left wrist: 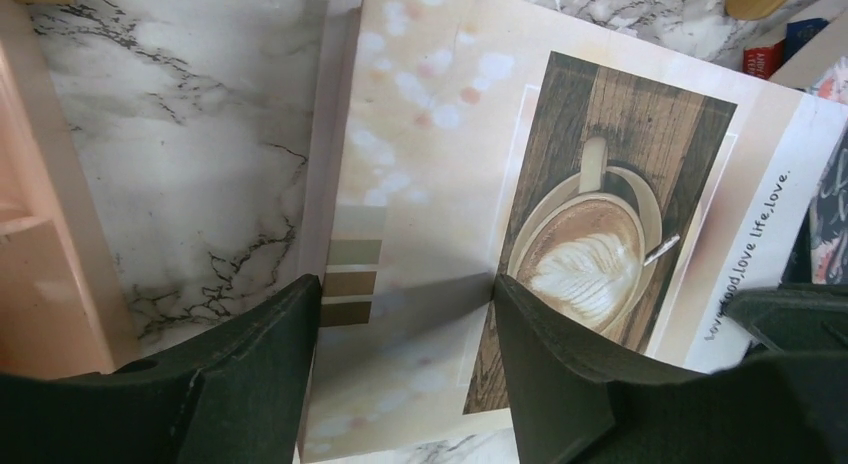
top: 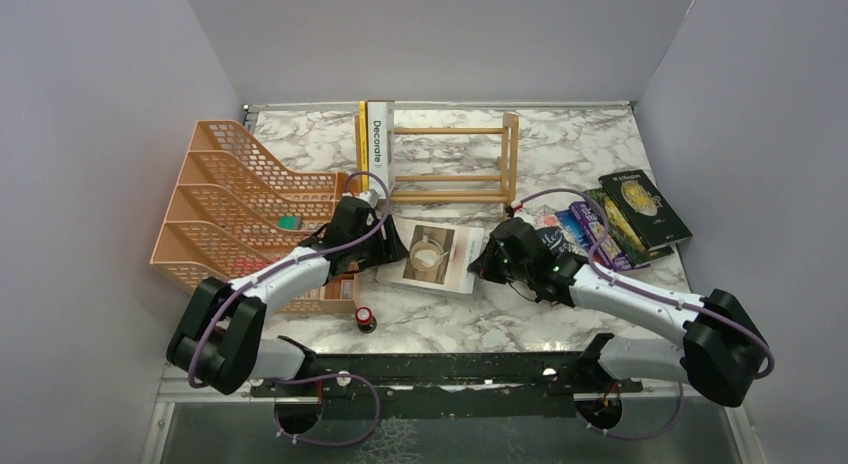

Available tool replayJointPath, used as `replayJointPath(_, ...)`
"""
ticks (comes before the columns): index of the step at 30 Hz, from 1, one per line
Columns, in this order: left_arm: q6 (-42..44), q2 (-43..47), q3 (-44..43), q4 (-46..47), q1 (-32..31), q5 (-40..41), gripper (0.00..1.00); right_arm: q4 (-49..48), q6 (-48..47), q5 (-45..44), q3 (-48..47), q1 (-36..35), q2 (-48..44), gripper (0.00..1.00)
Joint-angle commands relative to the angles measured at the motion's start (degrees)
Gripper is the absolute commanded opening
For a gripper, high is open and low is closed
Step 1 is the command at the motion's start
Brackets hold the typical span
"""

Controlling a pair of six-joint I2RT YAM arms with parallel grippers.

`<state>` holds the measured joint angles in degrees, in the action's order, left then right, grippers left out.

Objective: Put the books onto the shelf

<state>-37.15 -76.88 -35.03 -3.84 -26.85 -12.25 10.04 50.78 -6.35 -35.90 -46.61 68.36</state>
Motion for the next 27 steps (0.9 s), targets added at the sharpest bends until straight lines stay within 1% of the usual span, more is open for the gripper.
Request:
replayJointPath(1,-1.05,5.72,-1.59,-1.36,-1.35,-0.14,0.67,0.94,2.83,-1.28,-1.19,0.07,-0.32,0.01)
replayJointPath(3,-0.97,8.56,-2.06,-3.16,-1.34,1.87,0.69,0.88,3.16,-1.91,-0.65,0.27,-1.77,0.01)
replayJointPath(7,-0.88,13.25,-3.65,-8.17,-1.30,5.97,0.79,1.01,4.25,-2.39,0.29,0.46,-4.71,0.01)
replayJointPath(9,-1.51,15.61,-3.99,-9.60,-1.28,7.01,0.84,1.83,5.61,-2.58,0.68,0.57,-6.13,0.01)
replayJointPath(13,-2.89,19.75,-3.68,-11.60,-1.36,8.82,0.90,3.65,8.05,-1.92,1.25,0.83,-9.23,0.01)
replayJointPath(16,-3.66,21.90,-3.75,-13.43,-1.28,9.88,0.91,4.80,10.07,-1.57,1.99,0.91,-12.12,0.01)
replayJointPath(20,-6.17,24.90,-3.82,-15.48,-1.29,9.36,0.91,6.59,14.48,-1.87,2.47,0.98,-15.06,0.01)
replayJointPath(22,-11.38,26.68,-3.16,-16.79,-1.36,9.18,0.91,6.23,18.22,-1.51,2.90,1.00,-15.73,0.01)
replayJointPath(24,-16.59,28.41,-1.88,-16.06,-1.43,6.88,0.91,5.05,22.26,-0.43,3.26,1.04,-15.62,0.01)
replayJointPath(27,-20.98,29.35,-1.13,-15.41,-2.15,5.47,0.91,2.63,27.62,1.54,3.68,1.00,-14.80,0.01)
